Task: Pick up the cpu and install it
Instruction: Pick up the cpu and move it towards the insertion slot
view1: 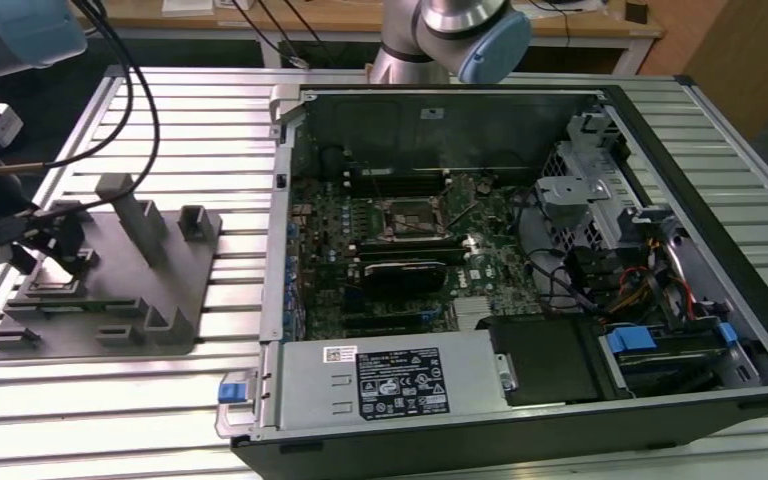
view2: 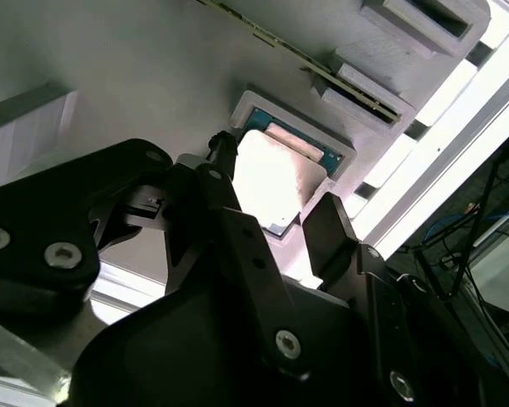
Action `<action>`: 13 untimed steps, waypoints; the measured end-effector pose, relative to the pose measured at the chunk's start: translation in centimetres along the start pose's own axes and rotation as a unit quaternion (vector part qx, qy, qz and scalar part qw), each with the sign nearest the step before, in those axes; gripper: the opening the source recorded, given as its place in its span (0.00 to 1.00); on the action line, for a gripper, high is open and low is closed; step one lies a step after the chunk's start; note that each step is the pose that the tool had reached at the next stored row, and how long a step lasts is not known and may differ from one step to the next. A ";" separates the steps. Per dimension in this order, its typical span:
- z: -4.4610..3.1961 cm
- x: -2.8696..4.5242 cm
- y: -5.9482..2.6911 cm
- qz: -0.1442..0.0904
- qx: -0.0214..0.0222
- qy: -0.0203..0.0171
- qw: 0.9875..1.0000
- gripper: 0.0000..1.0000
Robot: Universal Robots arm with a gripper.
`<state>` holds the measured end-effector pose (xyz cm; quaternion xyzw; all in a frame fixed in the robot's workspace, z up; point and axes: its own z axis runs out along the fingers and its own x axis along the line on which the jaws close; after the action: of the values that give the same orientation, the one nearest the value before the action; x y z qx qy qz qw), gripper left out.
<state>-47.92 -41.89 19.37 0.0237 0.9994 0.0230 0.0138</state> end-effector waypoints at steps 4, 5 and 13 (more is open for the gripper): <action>0.23 0.01 0.00 0.000 0.000 0.000 1.000 0.59; 0.27 0.01 0.00 0.000 0.000 0.000 1.000 0.59; 0.60 0.02 -0.01 0.000 0.000 0.000 1.000 0.59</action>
<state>-47.92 -41.87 18.77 0.0237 0.9994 0.0230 0.0138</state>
